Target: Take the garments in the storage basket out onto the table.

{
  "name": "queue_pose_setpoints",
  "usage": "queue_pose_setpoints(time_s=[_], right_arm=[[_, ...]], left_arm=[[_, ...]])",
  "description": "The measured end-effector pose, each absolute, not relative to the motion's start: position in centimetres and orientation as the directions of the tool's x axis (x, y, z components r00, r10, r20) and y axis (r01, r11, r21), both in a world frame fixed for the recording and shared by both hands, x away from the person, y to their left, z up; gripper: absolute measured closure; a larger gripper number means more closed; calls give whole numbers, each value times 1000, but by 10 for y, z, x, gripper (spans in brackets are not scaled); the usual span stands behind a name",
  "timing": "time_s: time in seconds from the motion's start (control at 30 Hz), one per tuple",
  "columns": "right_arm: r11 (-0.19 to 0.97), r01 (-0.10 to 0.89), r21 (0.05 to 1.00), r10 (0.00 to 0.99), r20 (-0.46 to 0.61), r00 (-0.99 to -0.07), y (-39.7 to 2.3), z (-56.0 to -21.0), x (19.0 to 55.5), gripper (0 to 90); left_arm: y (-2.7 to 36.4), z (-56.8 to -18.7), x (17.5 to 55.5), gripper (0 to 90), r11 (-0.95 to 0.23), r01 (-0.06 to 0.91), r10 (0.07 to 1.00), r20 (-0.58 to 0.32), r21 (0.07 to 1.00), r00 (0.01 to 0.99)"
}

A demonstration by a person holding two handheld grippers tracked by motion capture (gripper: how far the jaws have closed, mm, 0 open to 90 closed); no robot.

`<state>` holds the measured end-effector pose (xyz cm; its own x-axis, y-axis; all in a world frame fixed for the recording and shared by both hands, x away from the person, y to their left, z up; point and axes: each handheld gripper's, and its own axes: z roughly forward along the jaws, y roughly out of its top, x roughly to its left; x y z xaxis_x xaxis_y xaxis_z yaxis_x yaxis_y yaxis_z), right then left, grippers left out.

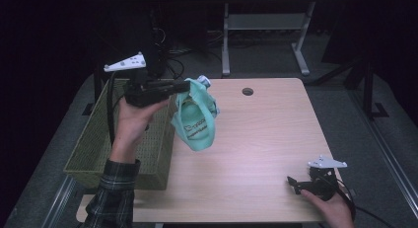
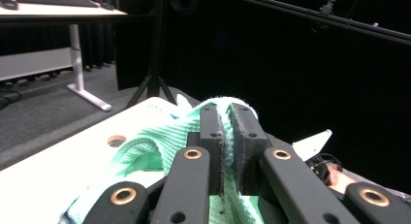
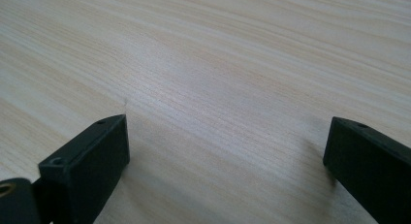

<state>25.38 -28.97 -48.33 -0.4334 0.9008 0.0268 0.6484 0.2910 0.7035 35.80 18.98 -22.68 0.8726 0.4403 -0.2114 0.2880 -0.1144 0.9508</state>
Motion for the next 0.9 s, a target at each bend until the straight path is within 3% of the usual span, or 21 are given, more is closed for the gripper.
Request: queue_pose_setpoints(time_s=[0.9], right_arm=[[290, 648, 704, 901, 27, -433, -290, -483, 254, 21]], left_arm=[[120, -273, 359, 840, -213, 319, 341, -236, 924, 910]])
